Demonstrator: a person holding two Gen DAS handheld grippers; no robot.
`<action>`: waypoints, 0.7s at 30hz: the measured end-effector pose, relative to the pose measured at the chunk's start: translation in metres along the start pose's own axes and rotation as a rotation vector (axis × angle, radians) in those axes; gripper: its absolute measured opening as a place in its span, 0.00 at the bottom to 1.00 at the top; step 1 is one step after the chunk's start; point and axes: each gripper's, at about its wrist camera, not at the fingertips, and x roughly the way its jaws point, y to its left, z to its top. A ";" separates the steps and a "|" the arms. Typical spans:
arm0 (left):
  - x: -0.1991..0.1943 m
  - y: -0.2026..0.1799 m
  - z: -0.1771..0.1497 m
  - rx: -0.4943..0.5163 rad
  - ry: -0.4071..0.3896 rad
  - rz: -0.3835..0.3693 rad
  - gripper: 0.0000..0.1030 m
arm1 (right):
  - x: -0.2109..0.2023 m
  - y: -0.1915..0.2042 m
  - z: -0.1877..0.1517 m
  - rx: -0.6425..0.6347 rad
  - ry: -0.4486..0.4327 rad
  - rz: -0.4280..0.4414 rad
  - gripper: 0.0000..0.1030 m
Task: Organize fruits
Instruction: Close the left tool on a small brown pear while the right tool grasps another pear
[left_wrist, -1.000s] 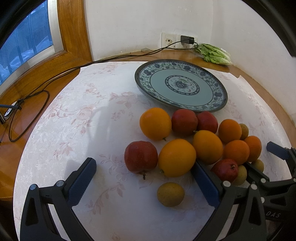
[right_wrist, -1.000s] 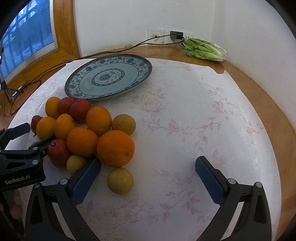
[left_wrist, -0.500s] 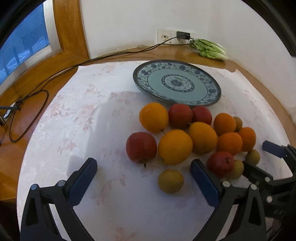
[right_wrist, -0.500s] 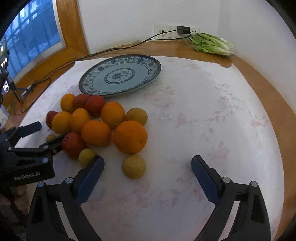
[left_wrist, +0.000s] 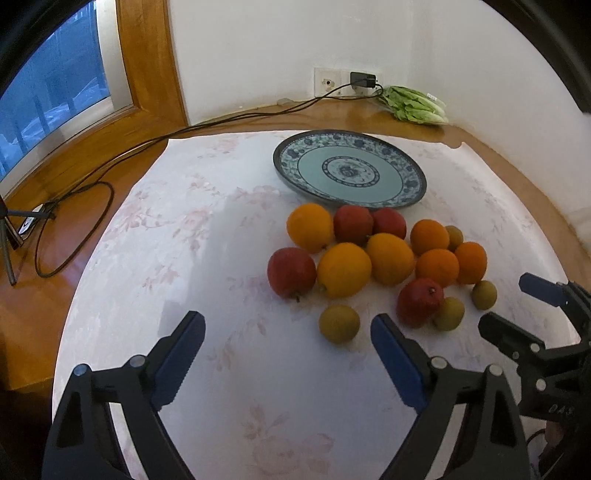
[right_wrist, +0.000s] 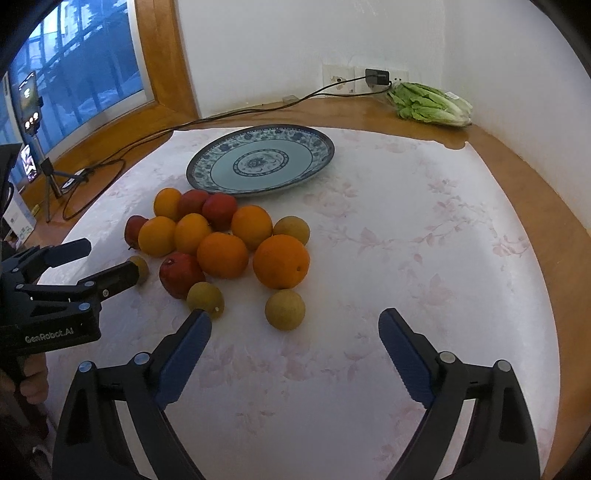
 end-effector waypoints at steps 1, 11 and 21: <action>-0.001 -0.001 0.000 0.001 0.001 -0.002 0.88 | 0.000 -0.001 -0.001 0.003 -0.001 0.005 0.91; 0.001 -0.011 -0.005 0.007 0.019 -0.070 0.48 | 0.001 -0.007 -0.008 0.030 0.011 0.095 0.53; 0.004 -0.013 -0.004 0.003 0.028 -0.110 0.34 | 0.001 -0.010 -0.006 0.053 0.001 0.120 0.38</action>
